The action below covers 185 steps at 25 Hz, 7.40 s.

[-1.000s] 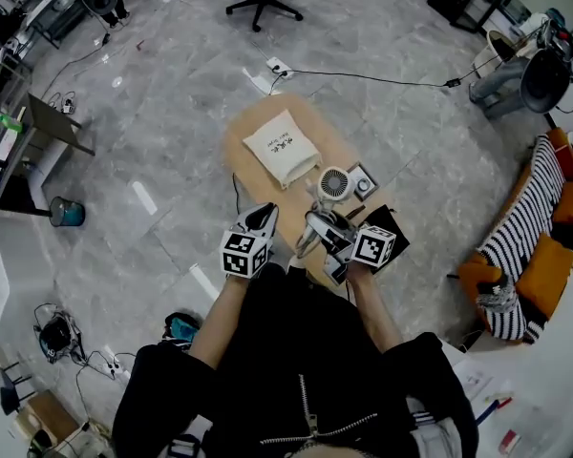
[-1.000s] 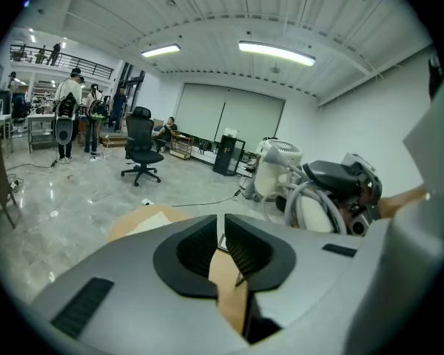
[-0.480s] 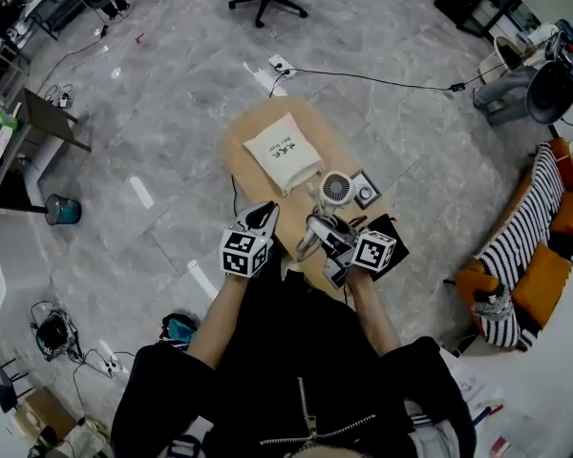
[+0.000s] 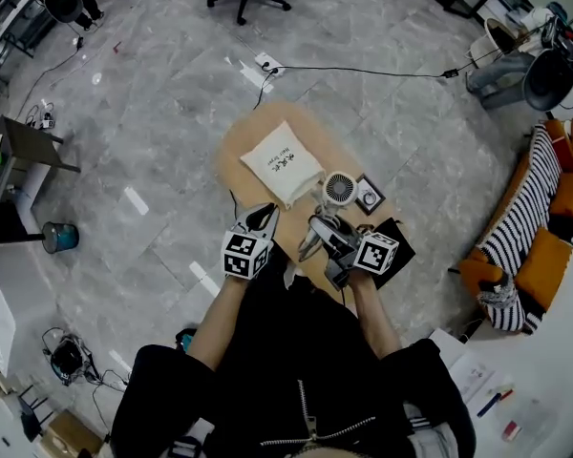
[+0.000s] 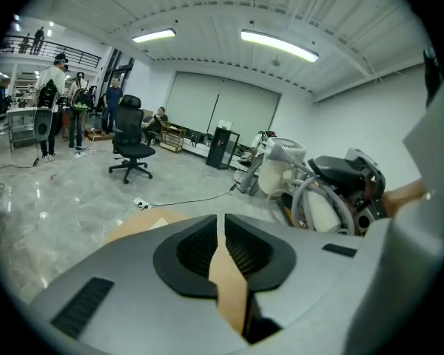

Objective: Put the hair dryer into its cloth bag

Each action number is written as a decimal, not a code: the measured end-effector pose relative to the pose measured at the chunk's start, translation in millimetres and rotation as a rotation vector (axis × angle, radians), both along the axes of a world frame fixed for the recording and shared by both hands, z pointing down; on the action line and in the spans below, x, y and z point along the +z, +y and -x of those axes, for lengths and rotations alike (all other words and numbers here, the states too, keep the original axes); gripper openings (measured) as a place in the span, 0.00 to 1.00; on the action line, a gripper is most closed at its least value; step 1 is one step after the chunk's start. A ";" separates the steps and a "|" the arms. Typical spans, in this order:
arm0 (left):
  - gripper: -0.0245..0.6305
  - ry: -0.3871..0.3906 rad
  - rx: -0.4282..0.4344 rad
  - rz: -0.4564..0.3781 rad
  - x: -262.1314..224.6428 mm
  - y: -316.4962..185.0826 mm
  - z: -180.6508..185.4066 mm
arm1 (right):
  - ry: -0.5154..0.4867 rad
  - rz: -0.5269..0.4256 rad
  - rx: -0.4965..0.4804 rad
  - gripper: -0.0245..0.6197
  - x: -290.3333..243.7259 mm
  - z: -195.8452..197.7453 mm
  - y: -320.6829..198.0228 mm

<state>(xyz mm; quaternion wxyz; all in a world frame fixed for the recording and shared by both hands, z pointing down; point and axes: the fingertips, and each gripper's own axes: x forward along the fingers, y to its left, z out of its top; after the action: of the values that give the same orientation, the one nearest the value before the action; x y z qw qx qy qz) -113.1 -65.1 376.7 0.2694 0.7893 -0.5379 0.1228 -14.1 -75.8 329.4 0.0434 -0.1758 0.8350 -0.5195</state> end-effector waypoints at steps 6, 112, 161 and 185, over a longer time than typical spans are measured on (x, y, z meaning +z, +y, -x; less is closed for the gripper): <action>0.10 -0.004 0.096 0.016 12.8 -27.6 17.2 | 0.039 0.027 0.073 0.49 10.2 11.1 -21.6; 0.10 -0.185 0.538 0.222 358.5 -108.9 -33.7 | 1.221 0.031 -0.369 0.53 483.7 -23.5 0.8; 0.10 -0.131 0.574 0.229 347.6 -110.3 -36.1 | 1.232 -0.303 -0.306 0.55 448.6 4.6 -70.8; 0.10 -0.089 0.549 0.227 346.0 -110.4 -36.0 | 1.176 -0.349 -0.506 0.25 460.0 28.0 -91.0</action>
<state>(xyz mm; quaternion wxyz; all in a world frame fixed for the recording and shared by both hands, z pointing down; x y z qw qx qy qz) -77.1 -175.5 722.7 0.2887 0.8639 -0.2983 0.2851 -42.1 -166.9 789.4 -0.5149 -0.2189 0.8071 -0.1884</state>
